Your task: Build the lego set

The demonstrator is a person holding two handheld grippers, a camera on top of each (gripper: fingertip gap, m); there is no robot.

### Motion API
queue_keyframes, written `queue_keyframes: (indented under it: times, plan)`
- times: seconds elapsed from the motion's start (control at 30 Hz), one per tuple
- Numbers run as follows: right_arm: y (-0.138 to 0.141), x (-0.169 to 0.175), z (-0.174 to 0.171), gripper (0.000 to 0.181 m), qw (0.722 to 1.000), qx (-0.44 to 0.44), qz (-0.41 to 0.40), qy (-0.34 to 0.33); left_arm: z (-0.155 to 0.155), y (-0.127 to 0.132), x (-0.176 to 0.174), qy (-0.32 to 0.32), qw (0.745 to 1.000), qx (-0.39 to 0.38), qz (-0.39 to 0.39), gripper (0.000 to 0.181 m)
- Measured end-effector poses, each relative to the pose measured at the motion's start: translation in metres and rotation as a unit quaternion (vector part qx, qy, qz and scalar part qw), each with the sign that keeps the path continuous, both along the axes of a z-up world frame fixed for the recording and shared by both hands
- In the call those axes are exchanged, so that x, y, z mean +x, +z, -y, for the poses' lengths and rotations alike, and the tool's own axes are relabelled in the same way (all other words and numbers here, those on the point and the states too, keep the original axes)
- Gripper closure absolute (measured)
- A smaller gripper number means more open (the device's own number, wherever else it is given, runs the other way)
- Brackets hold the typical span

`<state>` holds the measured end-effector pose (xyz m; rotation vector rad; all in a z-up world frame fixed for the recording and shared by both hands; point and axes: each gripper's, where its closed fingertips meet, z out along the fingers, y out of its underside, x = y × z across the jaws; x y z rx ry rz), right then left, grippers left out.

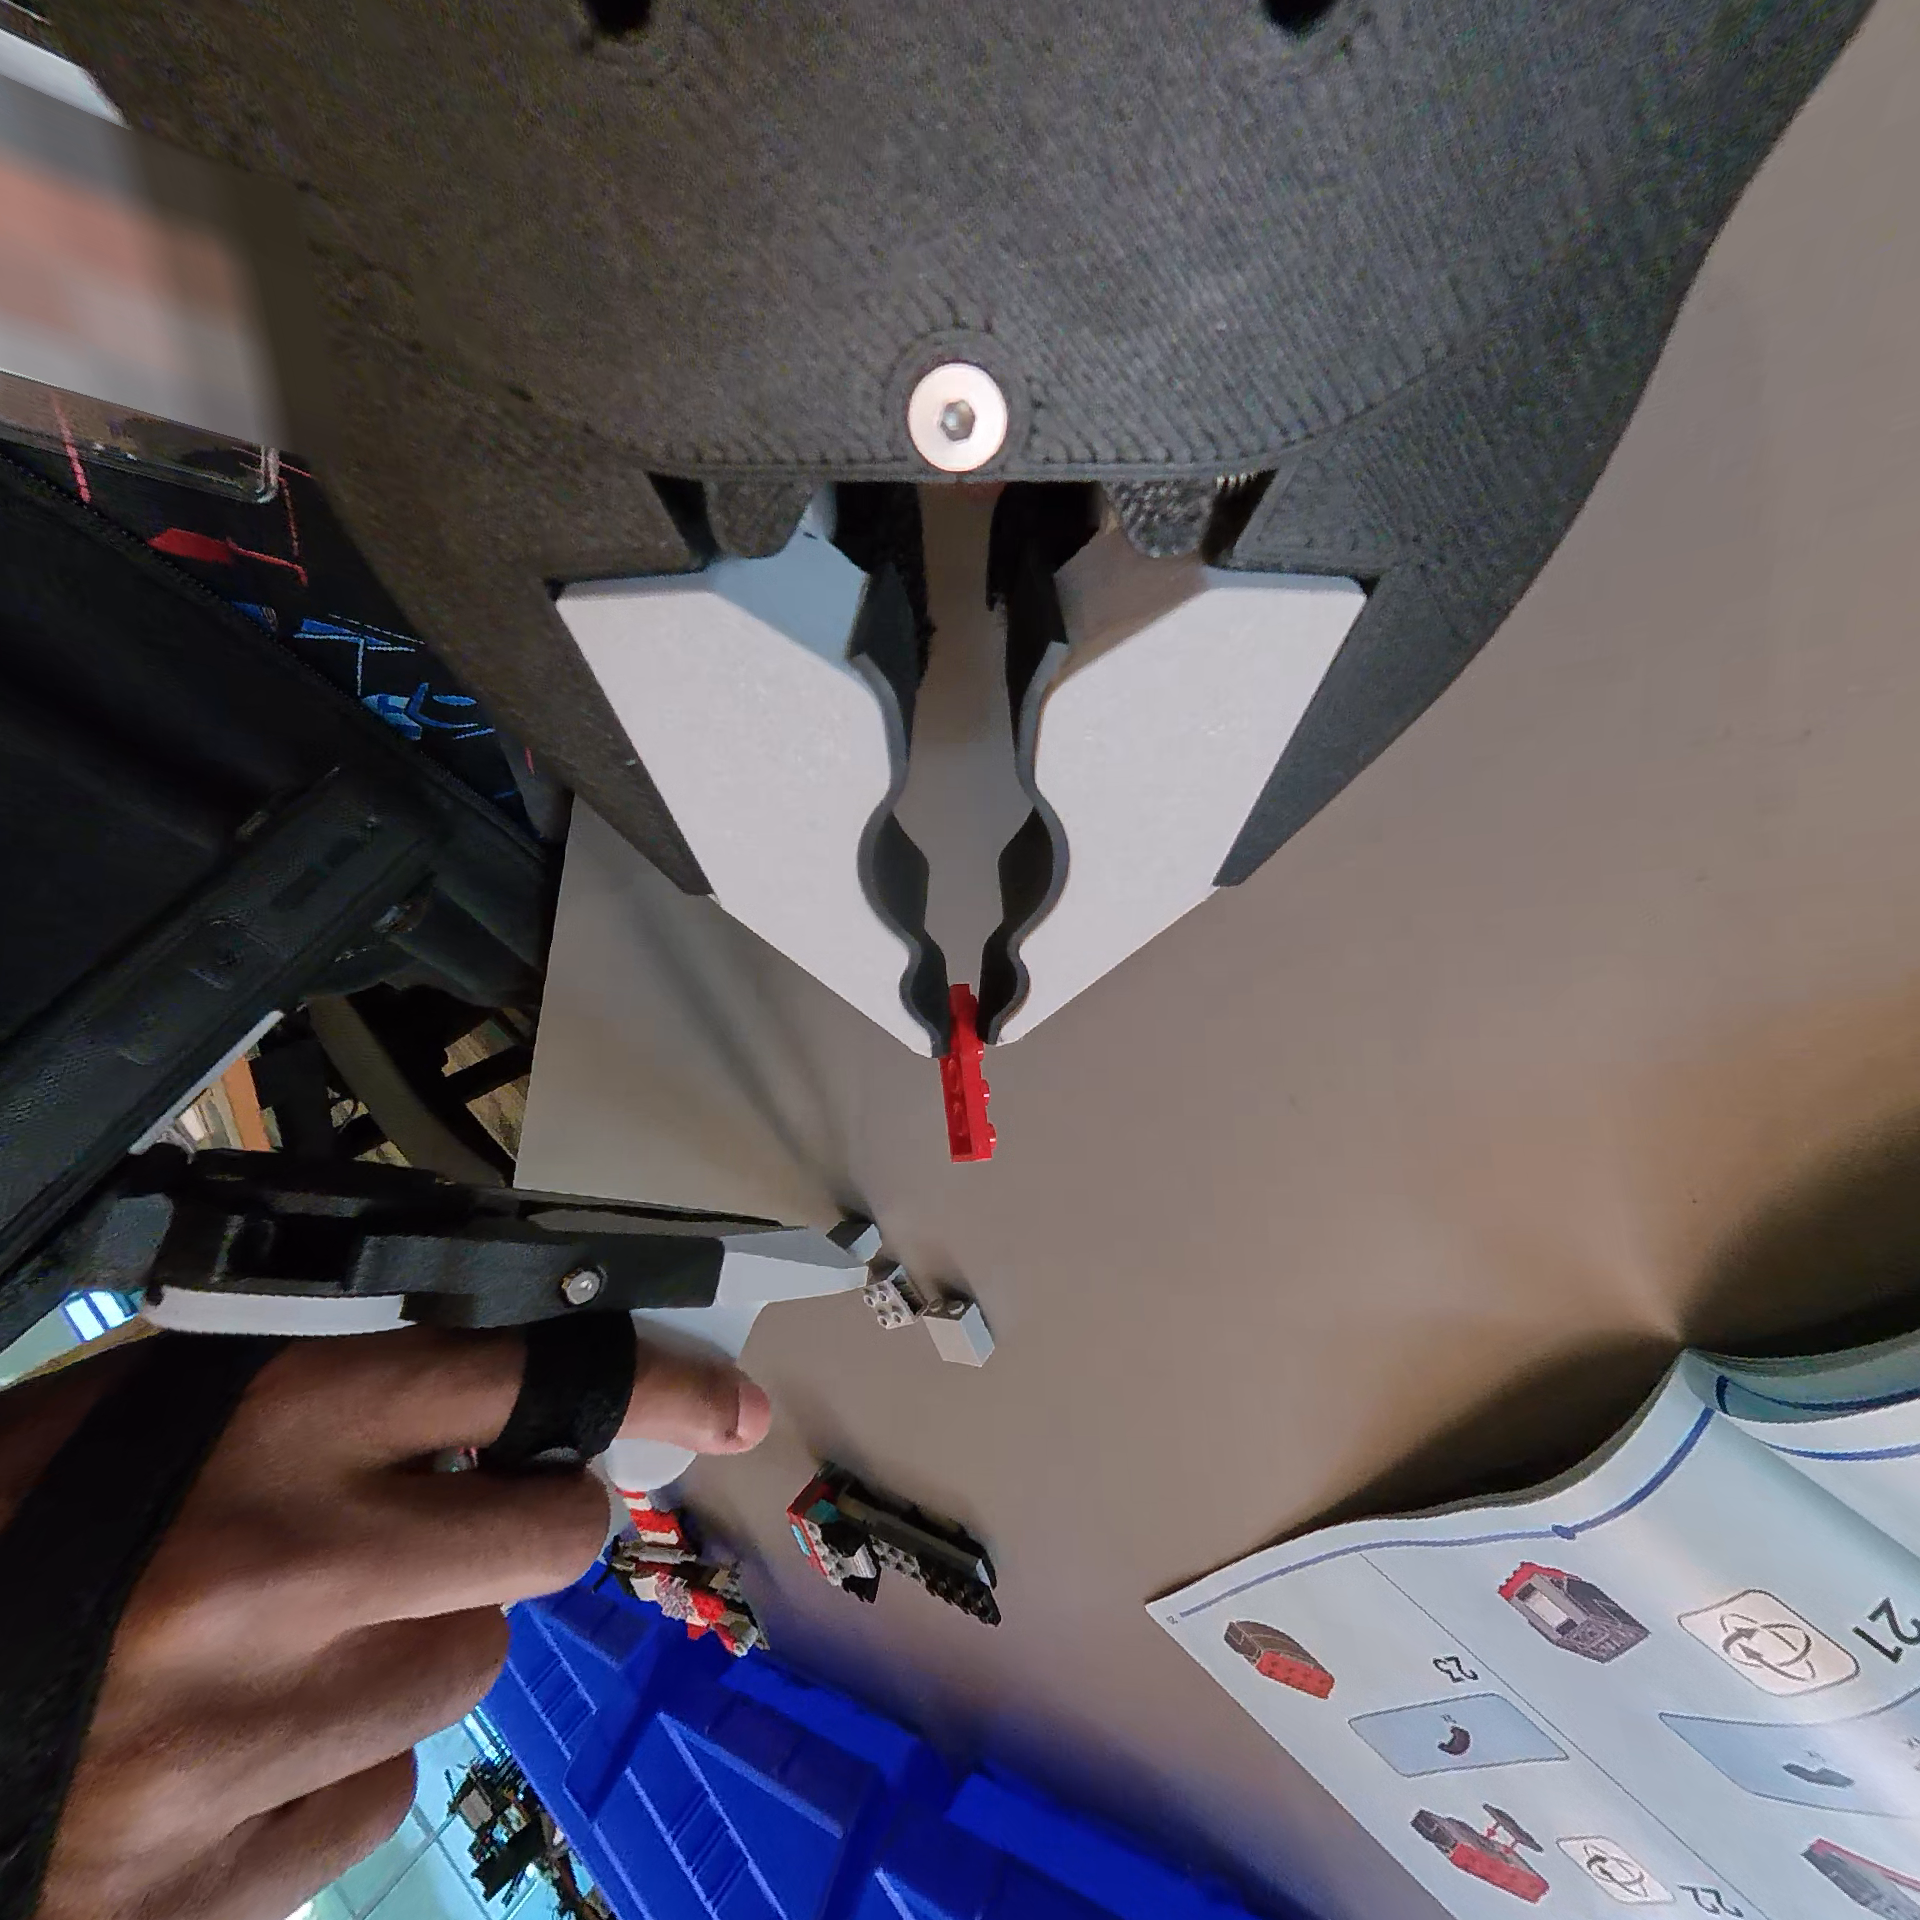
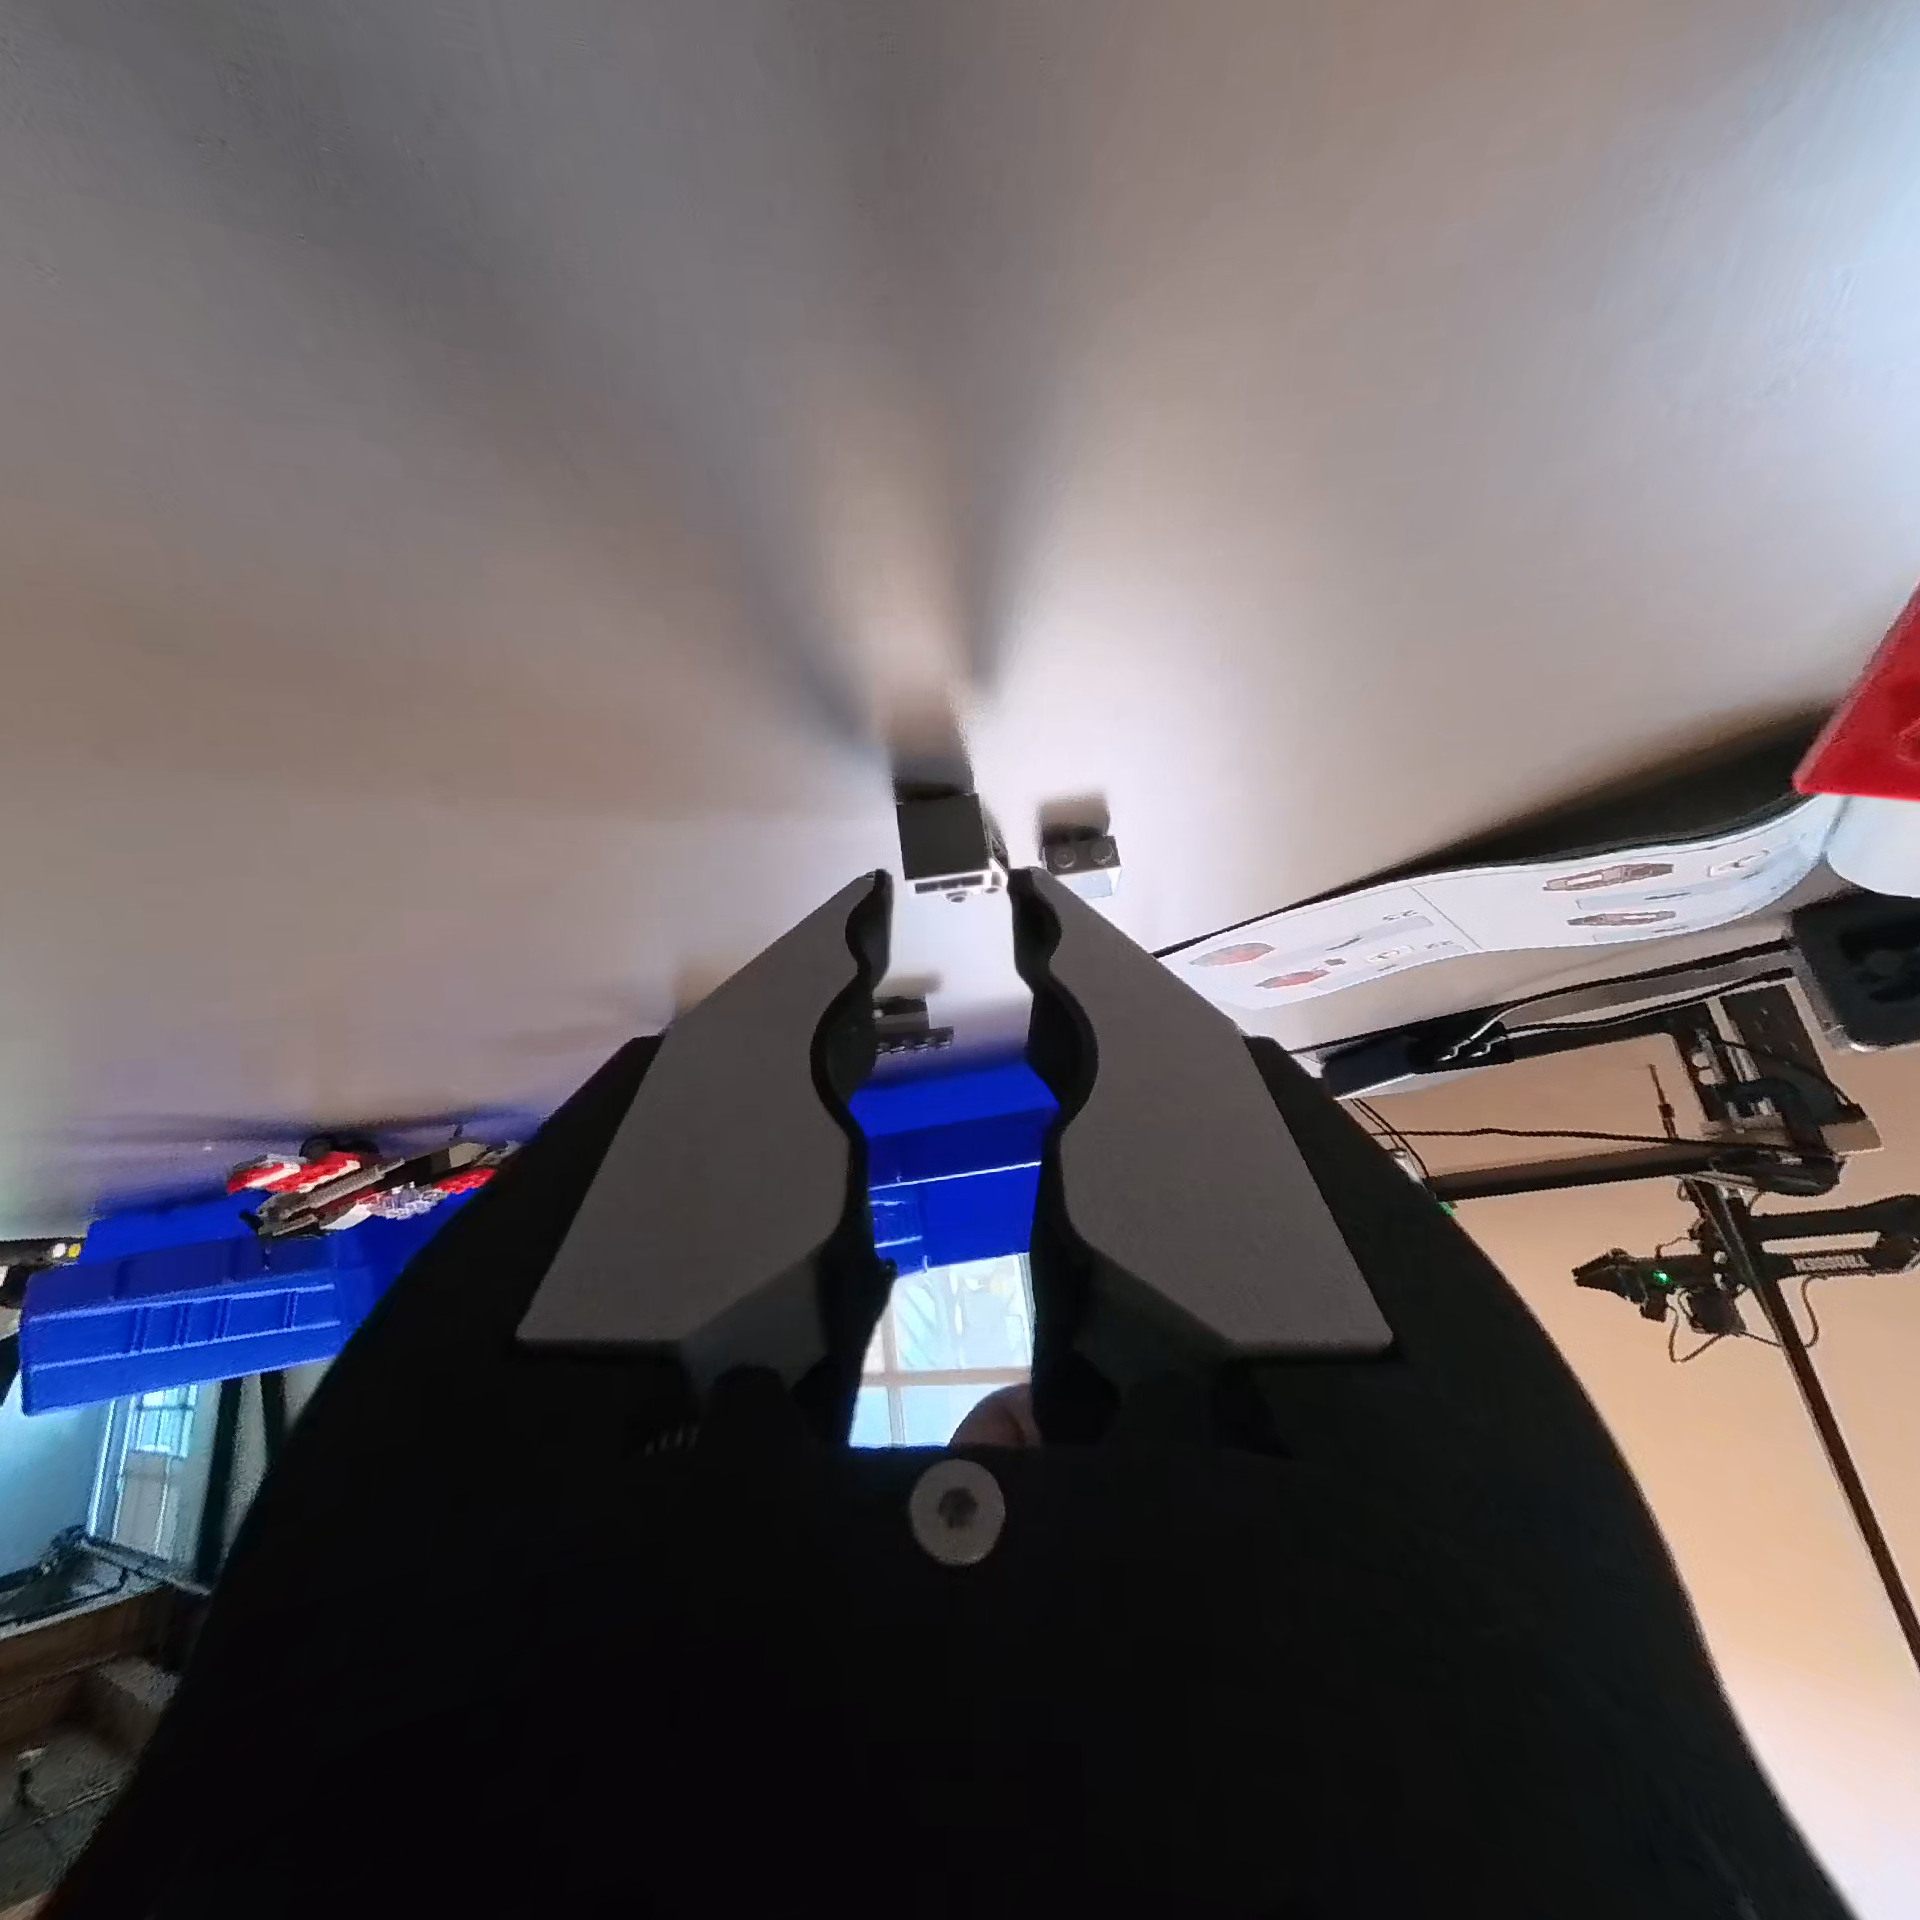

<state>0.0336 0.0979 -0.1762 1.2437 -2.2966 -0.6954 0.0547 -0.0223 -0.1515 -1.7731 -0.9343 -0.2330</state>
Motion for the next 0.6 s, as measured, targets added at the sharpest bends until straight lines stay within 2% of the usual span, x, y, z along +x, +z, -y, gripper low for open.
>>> queue_keyframes:
  times: [0.13, 0.2, 0.27, 0.3, 0.33, 0.37, 0.4, 0.47, 0.5, 0.53, 0.57, 0.6]
  plan:
    - [0.003, 0.001, 0.0, 0.149, 1.0, -0.019, 0.007, -0.015, 0.0, 0.0, 0.0, 0.0, 1.0, 0.001, 0.0, 0.176]
    - [0.007, 0.006, -0.003, 0.144, 0.998, -0.041, 0.025, -0.048, 0.0, 0.001, 0.0, 0.0, 1.0, 0.002, -0.001, 0.176]
    - [0.013, 0.009, -0.005, 0.141, 0.988, -0.091, 0.05, -0.11, 0.0, 0.001, 0.0, 0.0, 1.0, 0.005, -0.001, 0.176]
    - [0.016, 0.011, -0.005, 0.139, 0.976, -0.129, 0.067, -0.162, 0.001, 0.002, 0.001, 0.0, 1.0, 0.006, -0.001, 0.176]
    - [0.02, 0.012, -0.004, 0.139, 0.952, -0.182, 0.086, -0.229, 0.001, 0.002, 0.001, -0.001, 1.0, 0.008, -0.002, 0.176]
    - [0.024, 0.011, 0.001, 0.139, 0.913, -0.248, 0.106, -0.305, 0.0, 0.003, 0.001, -0.002, 1.0, 0.009, -0.002, 0.176]
    - [0.027, 0.011, 0.007, 0.139, 0.86, -0.317, 0.133, -0.377, 0.0, 0.003, 0.001, -0.002, 1.0, 0.011, -0.002, 0.176]
    - [0.034, 0.013, 0.014, 0.139, 0.73, -0.43, 0.19, -0.497, 0.0, 0.004, 0.001, -0.004, 1.0, 0.014, -0.002, 0.176]
    - [0.035, 0.011, 0.014, 0.139, 0.666, -0.474, 0.205, -0.539, -0.001, 0.005, 0.001, -0.006, 1.0, 0.017, -0.003, 0.176]
    - [0.035, 0.01, 0.013, 0.14, 0.615, -0.506, 0.214, -0.566, -0.002, 0.006, 0.002, -0.007, 1.0, 0.021, -0.002, 0.176]
    - [0.033, 0.009, 0.01, 0.14, 0.578, -0.528, 0.216, -0.584, -0.004, 0.008, 0.003, -0.011, 1.0, 0.027, -0.002, 0.176]
    - [0.03, 0.008, 0.008, 0.141, 0.554, -0.545, 0.211, -0.593, -0.007, 0.009, 0.004, -0.015, 0.999, 0.031, -0.002, 0.176]
